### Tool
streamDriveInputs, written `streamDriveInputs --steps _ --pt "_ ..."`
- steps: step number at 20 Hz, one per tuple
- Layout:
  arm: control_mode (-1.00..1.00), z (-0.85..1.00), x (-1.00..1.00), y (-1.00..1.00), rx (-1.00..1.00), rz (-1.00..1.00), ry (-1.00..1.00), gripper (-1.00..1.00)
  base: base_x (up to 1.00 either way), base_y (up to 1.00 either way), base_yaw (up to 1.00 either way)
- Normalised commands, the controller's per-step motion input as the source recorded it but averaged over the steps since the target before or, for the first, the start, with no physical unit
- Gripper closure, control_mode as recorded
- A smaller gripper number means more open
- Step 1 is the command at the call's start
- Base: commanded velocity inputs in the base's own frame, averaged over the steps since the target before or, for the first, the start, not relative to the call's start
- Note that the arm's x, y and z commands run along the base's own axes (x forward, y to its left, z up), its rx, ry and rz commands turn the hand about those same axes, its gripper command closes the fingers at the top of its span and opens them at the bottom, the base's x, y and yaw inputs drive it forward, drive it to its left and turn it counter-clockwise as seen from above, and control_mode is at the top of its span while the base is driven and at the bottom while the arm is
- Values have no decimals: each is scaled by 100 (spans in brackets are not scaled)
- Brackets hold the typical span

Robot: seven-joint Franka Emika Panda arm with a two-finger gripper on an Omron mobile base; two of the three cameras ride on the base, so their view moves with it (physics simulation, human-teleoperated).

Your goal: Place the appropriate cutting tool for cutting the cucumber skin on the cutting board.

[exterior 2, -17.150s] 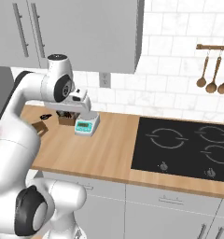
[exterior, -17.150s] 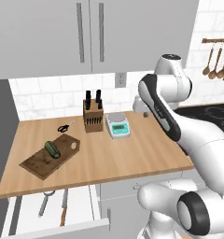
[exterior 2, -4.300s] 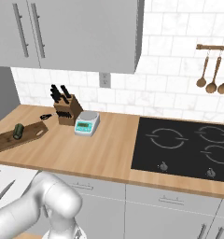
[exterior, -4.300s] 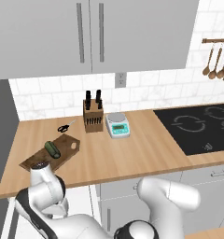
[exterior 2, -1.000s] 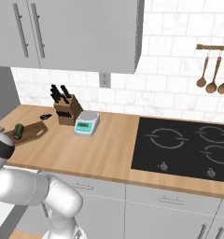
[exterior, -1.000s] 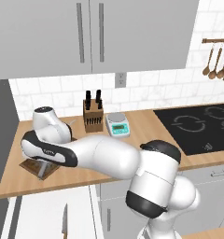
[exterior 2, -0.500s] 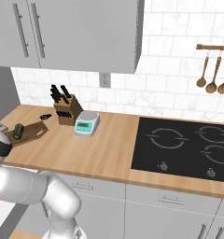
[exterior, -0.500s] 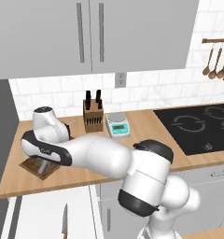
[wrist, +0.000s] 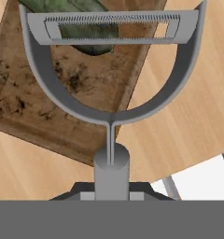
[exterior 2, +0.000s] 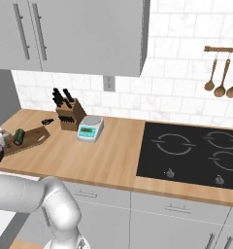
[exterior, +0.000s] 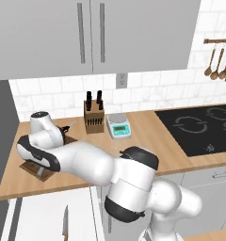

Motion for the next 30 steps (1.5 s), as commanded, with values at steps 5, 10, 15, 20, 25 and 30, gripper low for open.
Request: streamDriveInputs --steps 5,10,15,20,25,30 --pt "-100 -10 39 10 -2 -3 1 100 0 0 0" --pt "-100 -15 42 1 -1 0 2 100 0 0 0" --pt "-100 -23 30 0 0 0 1 100 0 0 0" --pt "-100 -31 21 0 -2 0 2 100 0 0 0" --pt "-100 -33 5 0 -4 0 3 100 0 0 0" --pt "-100 -36 0 0 -5 0 5 -100 0 0 0"
